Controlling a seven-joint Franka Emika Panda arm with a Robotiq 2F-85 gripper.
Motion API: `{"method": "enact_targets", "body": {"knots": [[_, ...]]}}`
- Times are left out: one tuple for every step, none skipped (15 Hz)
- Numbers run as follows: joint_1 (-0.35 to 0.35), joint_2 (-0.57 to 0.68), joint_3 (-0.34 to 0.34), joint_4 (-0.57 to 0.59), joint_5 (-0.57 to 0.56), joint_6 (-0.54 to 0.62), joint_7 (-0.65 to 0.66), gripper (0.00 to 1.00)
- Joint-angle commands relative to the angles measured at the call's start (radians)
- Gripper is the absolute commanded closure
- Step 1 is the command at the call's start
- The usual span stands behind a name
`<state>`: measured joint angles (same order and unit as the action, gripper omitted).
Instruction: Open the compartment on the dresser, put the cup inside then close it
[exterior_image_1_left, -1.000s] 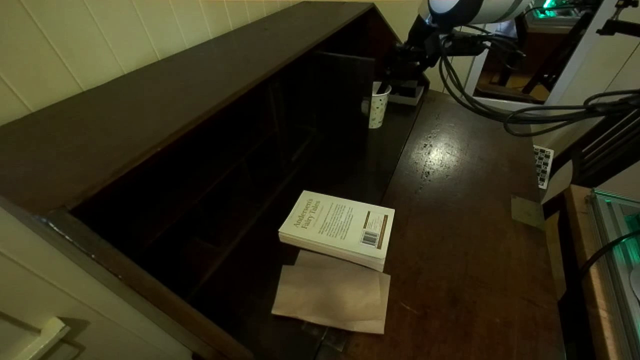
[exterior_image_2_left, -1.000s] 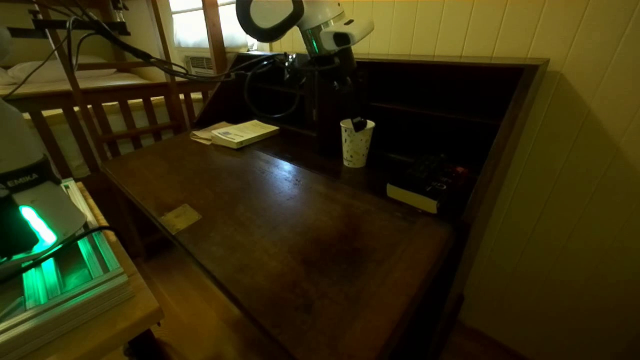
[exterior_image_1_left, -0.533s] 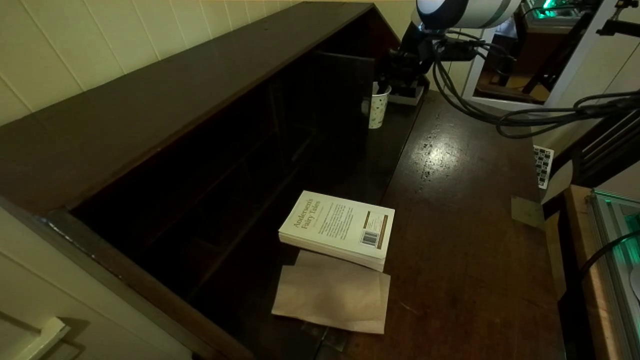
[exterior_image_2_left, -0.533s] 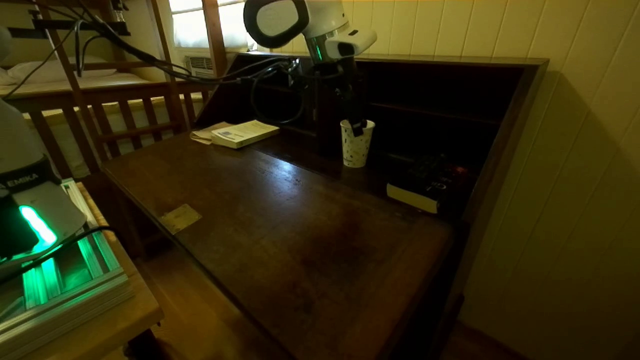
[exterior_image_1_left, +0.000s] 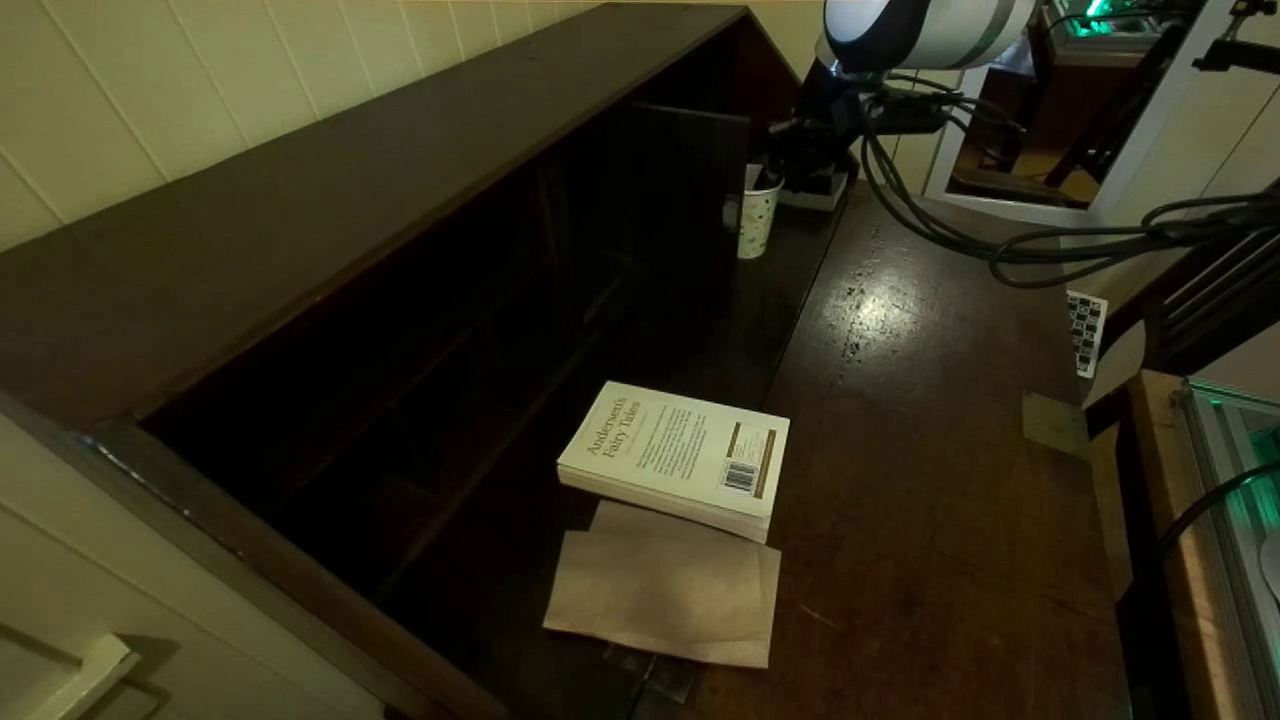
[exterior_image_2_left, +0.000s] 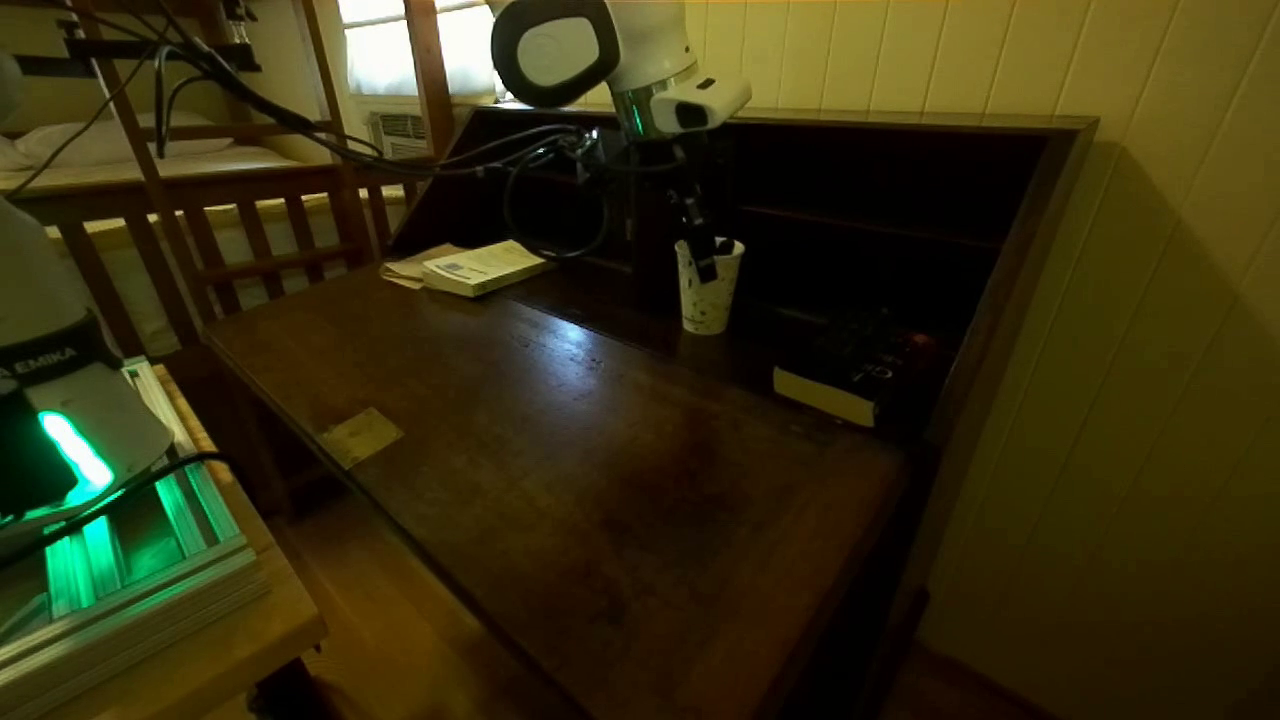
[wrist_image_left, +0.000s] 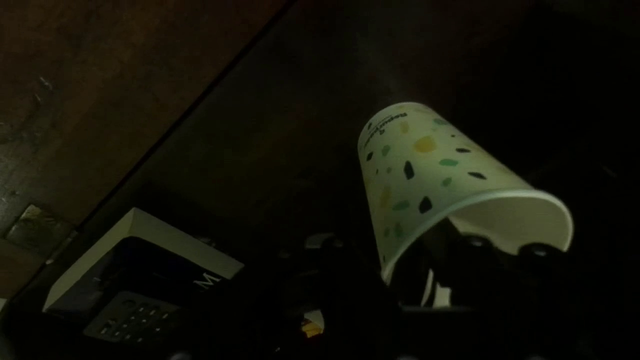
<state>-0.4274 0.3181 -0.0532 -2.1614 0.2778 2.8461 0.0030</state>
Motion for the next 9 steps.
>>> {"method": "enact_targets", "body": {"knots": [[0.011, 0.012, -0.011, 0.028, 0.043, -0.034, -0.034, 0.9], [0.011, 0.007, -0.011, 0.024, 0.043, -0.033, -0.034, 0.99], [0.014, 0.002, -0.015, 0.021, 0.039, -0.03, -0.03, 1.0], [0.016, -0.004, -0.019, 0.019, 0.035, -0.031, -0.026, 1.0], [0.019, -0.012, -0.026, 0.017, 0.028, -0.034, -0.019, 1.0], [0.02, -0.024, -0.03, 0.014, 0.026, -0.036, -0.019, 1.0], [0.024, -0.033, -0.038, 0.01, 0.019, -0.036, -0.014, 0.99], [0.027, -0.047, -0.044, 0.004, 0.016, -0.037, -0.013, 0.99], [0.033, -0.064, -0.055, -0.002, 0.007, -0.037, -0.007, 0.99]]}}
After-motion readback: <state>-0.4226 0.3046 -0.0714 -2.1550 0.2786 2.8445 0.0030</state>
